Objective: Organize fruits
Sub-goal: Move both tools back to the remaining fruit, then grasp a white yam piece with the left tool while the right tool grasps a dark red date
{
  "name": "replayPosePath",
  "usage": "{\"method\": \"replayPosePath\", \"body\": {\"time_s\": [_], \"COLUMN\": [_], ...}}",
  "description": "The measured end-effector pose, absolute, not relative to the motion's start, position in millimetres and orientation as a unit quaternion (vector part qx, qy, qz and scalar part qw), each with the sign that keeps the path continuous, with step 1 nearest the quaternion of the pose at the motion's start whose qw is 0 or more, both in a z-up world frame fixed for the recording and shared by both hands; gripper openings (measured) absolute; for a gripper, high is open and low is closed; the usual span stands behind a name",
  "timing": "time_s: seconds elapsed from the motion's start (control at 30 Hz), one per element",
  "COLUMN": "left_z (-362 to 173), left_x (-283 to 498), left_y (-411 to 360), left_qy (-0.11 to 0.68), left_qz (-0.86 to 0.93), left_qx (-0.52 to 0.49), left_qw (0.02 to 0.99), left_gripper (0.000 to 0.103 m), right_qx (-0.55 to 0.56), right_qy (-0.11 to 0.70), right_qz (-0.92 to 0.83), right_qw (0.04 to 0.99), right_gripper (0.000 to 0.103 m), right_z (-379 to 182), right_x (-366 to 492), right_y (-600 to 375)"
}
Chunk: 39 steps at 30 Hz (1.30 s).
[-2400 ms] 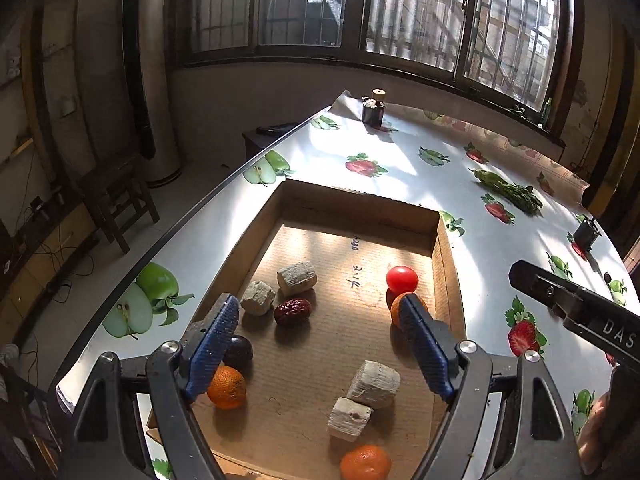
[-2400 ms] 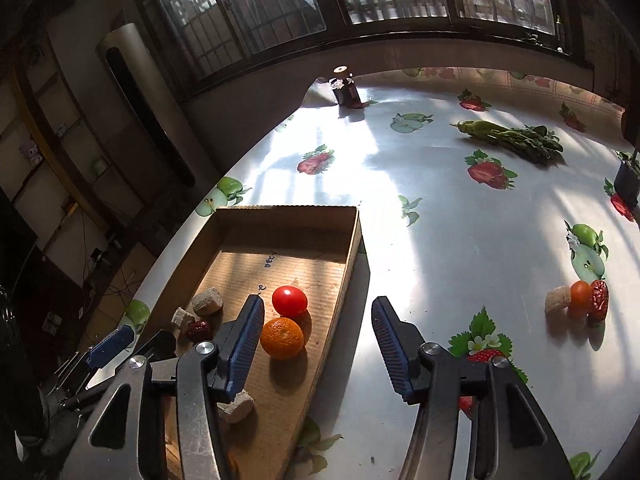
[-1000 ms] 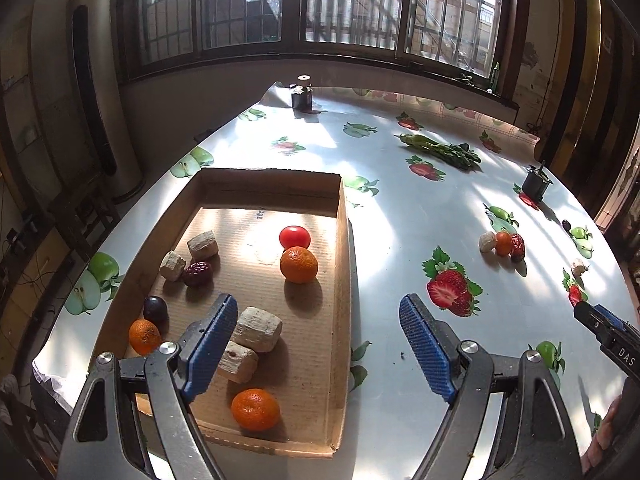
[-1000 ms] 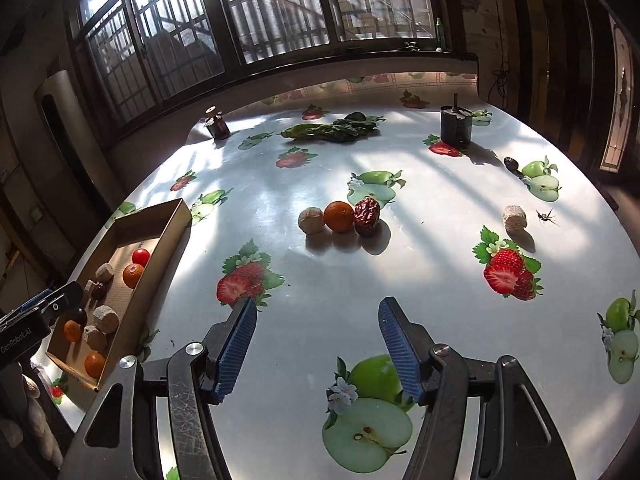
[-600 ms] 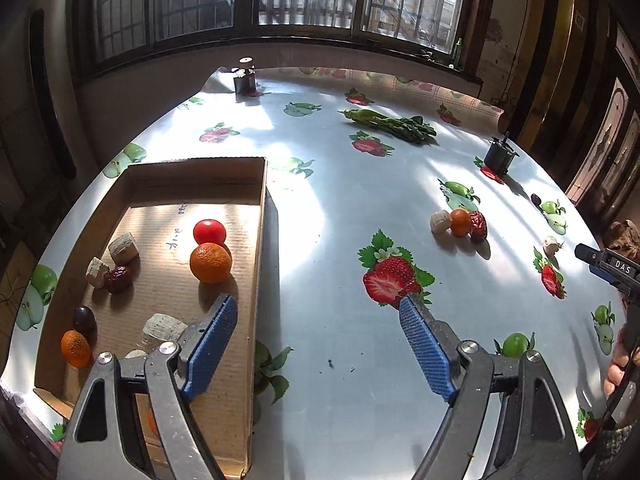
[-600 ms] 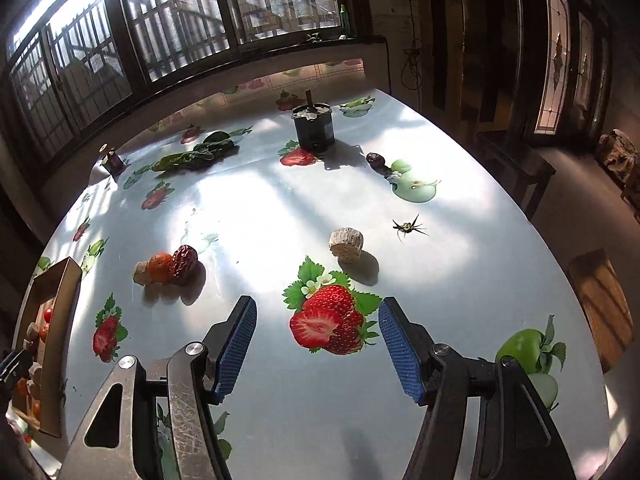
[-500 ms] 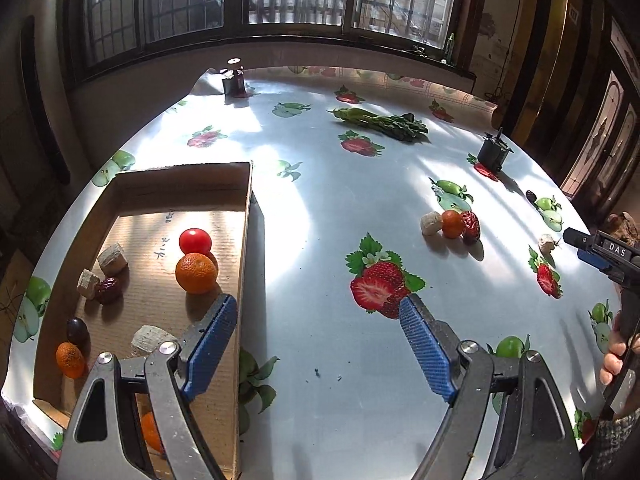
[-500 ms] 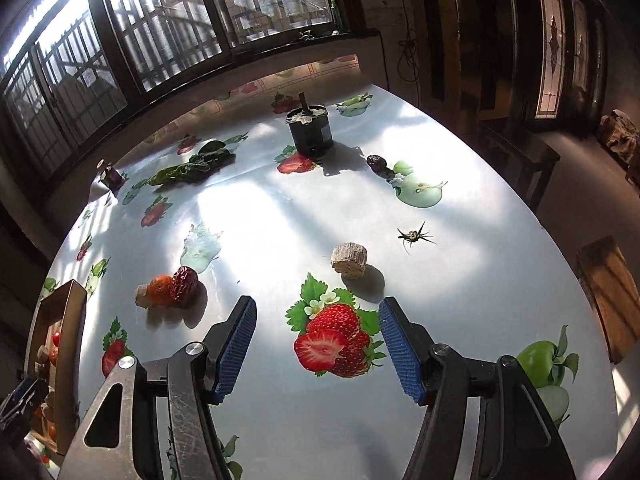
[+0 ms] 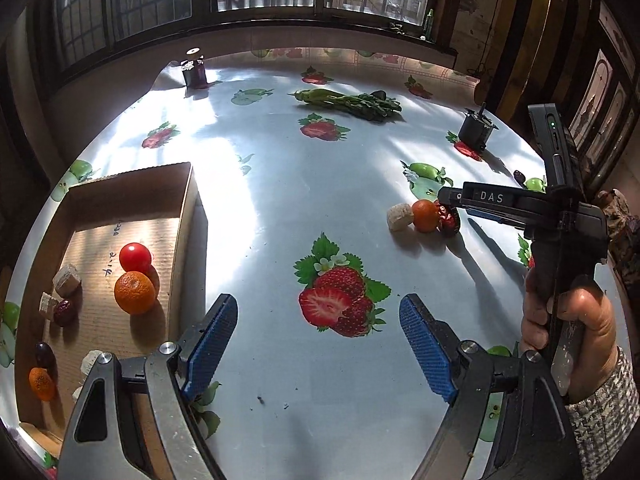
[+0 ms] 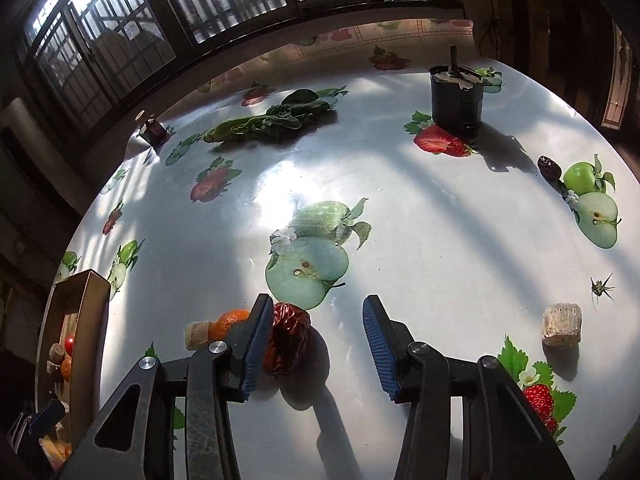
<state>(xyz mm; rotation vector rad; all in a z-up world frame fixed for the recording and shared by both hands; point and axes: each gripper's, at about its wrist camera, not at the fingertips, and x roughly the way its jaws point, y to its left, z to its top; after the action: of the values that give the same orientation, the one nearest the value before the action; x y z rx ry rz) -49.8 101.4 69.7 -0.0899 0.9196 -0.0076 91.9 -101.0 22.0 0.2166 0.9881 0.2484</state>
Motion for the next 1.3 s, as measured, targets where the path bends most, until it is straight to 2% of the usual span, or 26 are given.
{"method": "replayPosePath", "body": {"time_s": [0.1, 0.2, 0.3, 0.57, 0.7, 0.77, 0.83, 0.87, 1.03, 1.07, 1.1, 1.13, 1.3], "left_z": [69.1, 69.6, 70.9, 63.7, 44.3, 34.4, 25.0, 20.7, 15.3, 14.6, 14.3, 13.9, 14.0], "left_x": [-42.5, -33.9, -26.0, 27.5, 55.2, 62.0, 66.7, 68.7, 71.1, 70.2, 68.9, 67.6, 59.8], "left_y": [102.7, 100.8, 96.1, 76.8, 53.6, 45.1, 41.8, 41.8, 45.4, 44.6, 42.2, 39.9, 43.5], "left_qy": [0.448, 0.451, 0.45, 0.445, 0.454, 0.455, 0.461, 0.466, 0.454, 0.451, 0.446, 0.444, 0.436], "left_qz": [-0.01, -0.015, -0.02, -0.043, -0.047, -0.054, -0.056, -0.061, -0.076, -0.08, -0.08, -0.079, -0.093], "left_qx": [-0.05, -0.052, -0.049, -0.095, -0.066, -0.049, -0.038, -0.042, -0.06, -0.059, -0.049, -0.038, -0.056], "left_qw": [0.893, 0.891, 0.892, 0.889, 0.888, 0.888, 0.885, 0.882, 0.886, 0.887, 0.89, 0.892, 0.893], "left_gripper": [0.082, 0.082, 0.082, 0.082, 0.081, 0.074, 0.059, 0.056, 0.052, 0.045, 0.029, 0.026, 0.026], "right_qx": [0.124, 0.139, 0.15, 0.126, 0.115, 0.106, 0.096, 0.093, 0.093, 0.091, 0.087, 0.081, 0.066], "right_qy": [0.482, 0.491, 0.506, 0.482, 0.475, 0.471, 0.468, 0.467, 0.466, 0.465, 0.465, 0.464, 0.461], "right_qz": [0.139, 0.152, 0.135, 0.093, 0.101, 0.101, 0.099, 0.098, 0.097, 0.096, 0.094, 0.093, 0.09], "right_qw": [0.856, 0.846, 0.838, 0.862, 0.866, 0.87, 0.873, 0.874, 0.875, 0.875, 0.876, 0.877, 0.88], "right_gripper": [0.05, 0.038, 0.035, 0.035, 0.035, 0.035, 0.035, 0.035, 0.035, 0.035, 0.035, 0.035, 0.031], "right_z": [17.1, 15.5, 14.6, 16.3, 16.3, 16.4, 16.5, 16.6, 15.8, 15.8, 15.8, 15.9, 16.1], "right_x": [96.2, 90.1, 77.5, 46.9, 37.9, 33.9, 31.5, 31.8, 33.5, 33.3, 33.2, 32.9, 30.8], "right_y": [-101.9, -106.9, -121.5, -150.0, -147.7, -146.3, -144.4, -143.7, -143.7, -143.2, -142.0, -140.6, -135.3]}}
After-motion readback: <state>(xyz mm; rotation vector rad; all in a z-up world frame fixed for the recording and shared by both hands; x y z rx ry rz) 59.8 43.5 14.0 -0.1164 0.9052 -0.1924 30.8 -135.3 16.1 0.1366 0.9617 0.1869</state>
